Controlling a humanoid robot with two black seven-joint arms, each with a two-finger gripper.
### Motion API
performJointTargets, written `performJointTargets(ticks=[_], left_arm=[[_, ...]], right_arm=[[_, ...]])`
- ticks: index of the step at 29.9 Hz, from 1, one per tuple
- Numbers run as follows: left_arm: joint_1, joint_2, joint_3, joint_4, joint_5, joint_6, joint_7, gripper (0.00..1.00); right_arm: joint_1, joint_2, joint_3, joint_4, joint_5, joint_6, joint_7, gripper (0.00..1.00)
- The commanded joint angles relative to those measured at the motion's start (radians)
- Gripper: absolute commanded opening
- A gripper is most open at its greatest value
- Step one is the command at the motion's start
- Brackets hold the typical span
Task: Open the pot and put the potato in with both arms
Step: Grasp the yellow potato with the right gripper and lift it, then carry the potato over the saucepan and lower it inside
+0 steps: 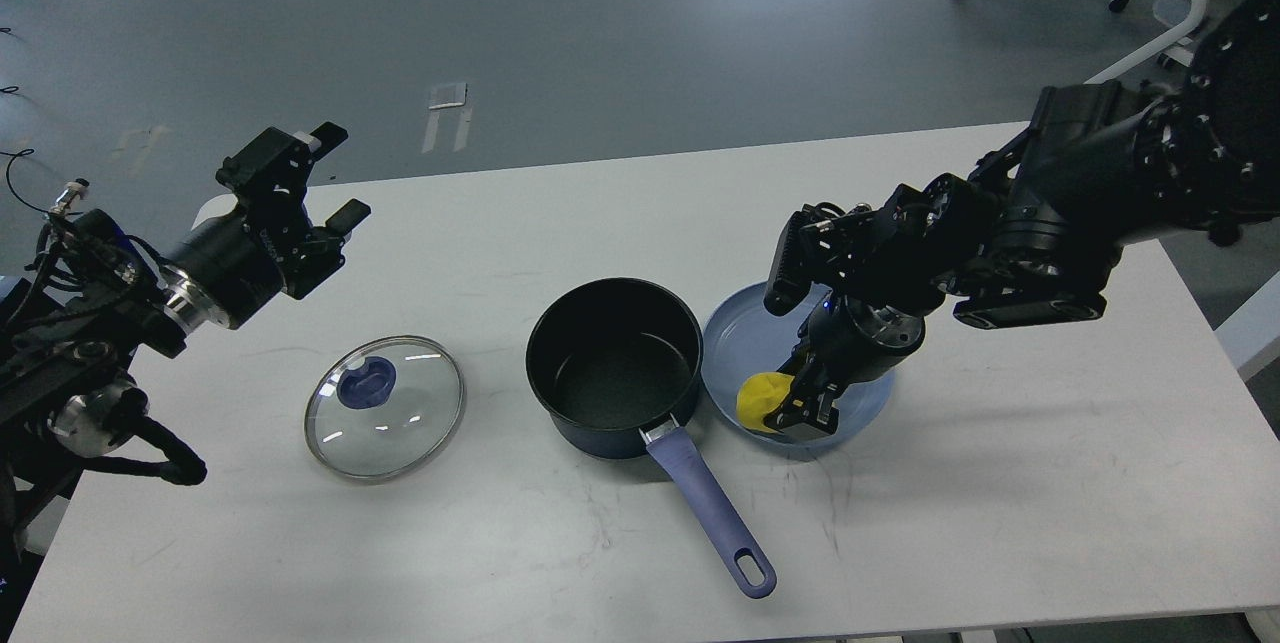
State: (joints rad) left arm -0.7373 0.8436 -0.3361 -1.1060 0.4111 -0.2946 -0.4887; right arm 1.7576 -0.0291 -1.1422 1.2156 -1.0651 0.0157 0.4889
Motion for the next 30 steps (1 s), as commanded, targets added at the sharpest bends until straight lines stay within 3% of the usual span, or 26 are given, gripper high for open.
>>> performJointTargets(ticks=[1,10,18,30], left_arm=[[0.0,0.0,-0.001,-0.001,0.002,0.0,0.0,0.98],[-0.004,0.018,-0.008,-0.001,0.0,-0.034,0.0,0.98],[-0.002,0.014,-0.026,-0.001,-0.002,-0.041,0.0,0.98],[0.001,0.003,-0.026,-0.003,0.0,-0.041,0.0,0.98]], right_arm=[[0.078,-0.061,0.012,0.05,-0.003,0.0,0.0,0.44],[0.171,-0.117,0.087,0.045,0.013,0.001,0.0,0.47],[0.189,0.029,0.11,0.019,0.211,0.003,0.0,0.48],[0.102,0.029,0.102,-0.077,0.381,-0.008,0.0,0.51]])
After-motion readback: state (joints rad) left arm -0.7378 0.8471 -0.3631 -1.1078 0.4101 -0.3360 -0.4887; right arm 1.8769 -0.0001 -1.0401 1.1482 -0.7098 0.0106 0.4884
